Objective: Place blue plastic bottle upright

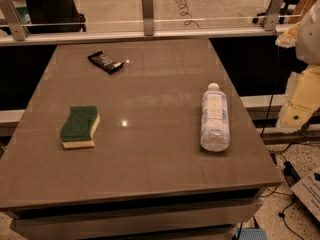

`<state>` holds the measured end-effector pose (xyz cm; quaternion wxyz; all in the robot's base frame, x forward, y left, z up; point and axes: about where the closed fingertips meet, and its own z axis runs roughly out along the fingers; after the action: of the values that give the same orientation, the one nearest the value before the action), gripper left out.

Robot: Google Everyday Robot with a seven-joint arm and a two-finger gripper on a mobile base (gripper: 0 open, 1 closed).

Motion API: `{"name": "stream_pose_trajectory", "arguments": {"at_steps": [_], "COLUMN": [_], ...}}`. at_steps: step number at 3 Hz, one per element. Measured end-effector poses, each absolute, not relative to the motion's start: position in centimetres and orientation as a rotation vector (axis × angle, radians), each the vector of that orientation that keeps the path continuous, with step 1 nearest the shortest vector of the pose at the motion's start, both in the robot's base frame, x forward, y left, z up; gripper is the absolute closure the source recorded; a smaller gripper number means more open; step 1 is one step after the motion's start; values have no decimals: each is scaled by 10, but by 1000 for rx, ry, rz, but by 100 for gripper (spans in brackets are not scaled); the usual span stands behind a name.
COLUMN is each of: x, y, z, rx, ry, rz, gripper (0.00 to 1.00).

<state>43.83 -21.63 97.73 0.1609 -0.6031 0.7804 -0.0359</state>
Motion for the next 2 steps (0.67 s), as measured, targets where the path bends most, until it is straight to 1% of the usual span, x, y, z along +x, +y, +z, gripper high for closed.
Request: {"name": "stream_pose_trajectory", "arguments": {"at_steps": [2], "x": [440], "y": [-215], "z": [979], "rx": [-1729], "ry": [2212], "rz": [-101], "gripper": [0]}}
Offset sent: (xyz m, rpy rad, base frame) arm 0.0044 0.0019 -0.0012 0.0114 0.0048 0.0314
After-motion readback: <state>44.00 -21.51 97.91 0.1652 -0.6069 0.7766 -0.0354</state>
